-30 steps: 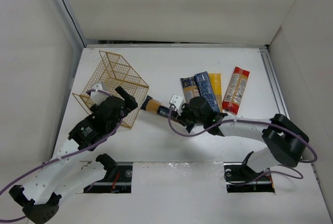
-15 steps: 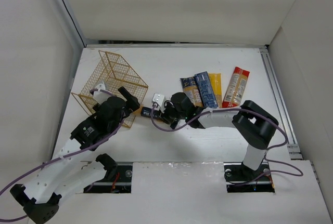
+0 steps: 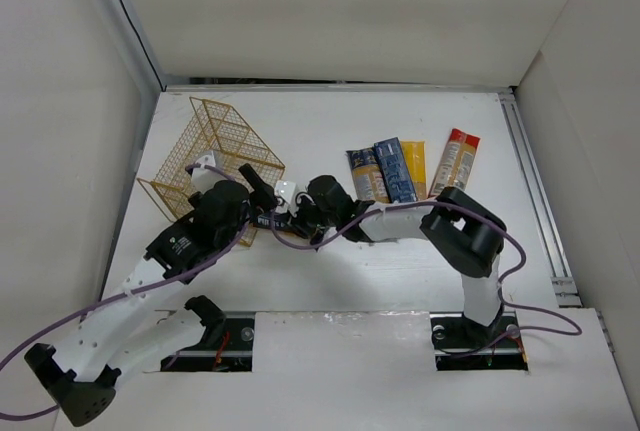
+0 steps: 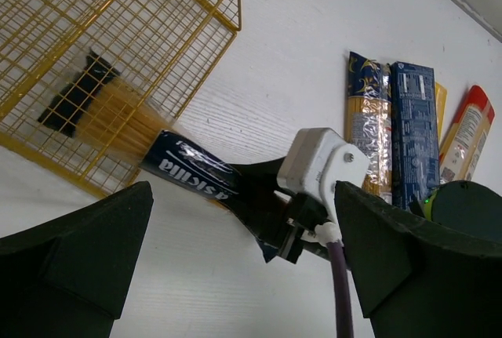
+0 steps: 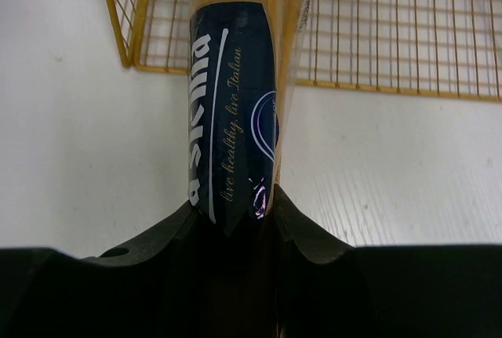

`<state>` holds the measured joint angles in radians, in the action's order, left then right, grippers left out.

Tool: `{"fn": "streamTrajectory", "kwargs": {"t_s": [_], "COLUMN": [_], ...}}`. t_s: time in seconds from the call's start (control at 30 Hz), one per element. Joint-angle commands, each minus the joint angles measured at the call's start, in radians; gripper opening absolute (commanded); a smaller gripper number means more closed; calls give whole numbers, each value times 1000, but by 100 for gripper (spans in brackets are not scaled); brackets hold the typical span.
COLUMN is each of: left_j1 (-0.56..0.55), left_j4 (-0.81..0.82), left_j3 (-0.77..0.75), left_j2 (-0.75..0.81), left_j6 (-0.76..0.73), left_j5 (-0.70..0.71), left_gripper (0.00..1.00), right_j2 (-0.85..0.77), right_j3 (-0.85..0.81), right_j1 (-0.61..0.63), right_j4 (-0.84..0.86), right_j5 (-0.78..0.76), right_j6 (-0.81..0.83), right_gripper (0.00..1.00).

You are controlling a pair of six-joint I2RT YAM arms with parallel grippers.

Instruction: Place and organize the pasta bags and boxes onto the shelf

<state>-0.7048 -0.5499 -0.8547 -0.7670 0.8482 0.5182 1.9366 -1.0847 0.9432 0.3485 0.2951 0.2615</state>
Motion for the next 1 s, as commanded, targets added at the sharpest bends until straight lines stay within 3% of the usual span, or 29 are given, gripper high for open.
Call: {"fn": "streamTrajectory", "kwargs": {"t_s": [0.0,0.1,0.37,0.47,0.5,0.6,0.63,0.83,0.97], "left_j1": [7,7,7,7,7,7,7,7,7], "left_j4": [57,57,56,56,45,36,36,47,99], "left_j3": [-4,-13,-26,-35,-35,-46,-46,-79,-115], "left_j2": [2,-8,-8,-8,-8,-8,-17,-40,-125], "left_j6": [-32,-32,-14,-14,-14,-14,-14,-26,-49], "left_j5": [-18,-18,-9,-9,-9,-9,-9,-23,-73], "left_gripper": [100,100,100,100,100,100,100,100,100], "right_j2": [8,67,153,188,188,173,157,-85,-275], "right_j3": [-128,-190,-320,-354,-354,-328,-311,-88,46], "right_j1": [14,14,46,55,55,55,55,16,-107], "right_j4": [172,172,172,172,172,172,172,129,-17], "right_j5": [68,79,35,22,22,13,-10,-281,-454], "right_j6": [-8,-8,-64,-108,-108,-108,-108,-119,-186], "right_gripper": [0,0,17,39,58,76,96,100,100]}}
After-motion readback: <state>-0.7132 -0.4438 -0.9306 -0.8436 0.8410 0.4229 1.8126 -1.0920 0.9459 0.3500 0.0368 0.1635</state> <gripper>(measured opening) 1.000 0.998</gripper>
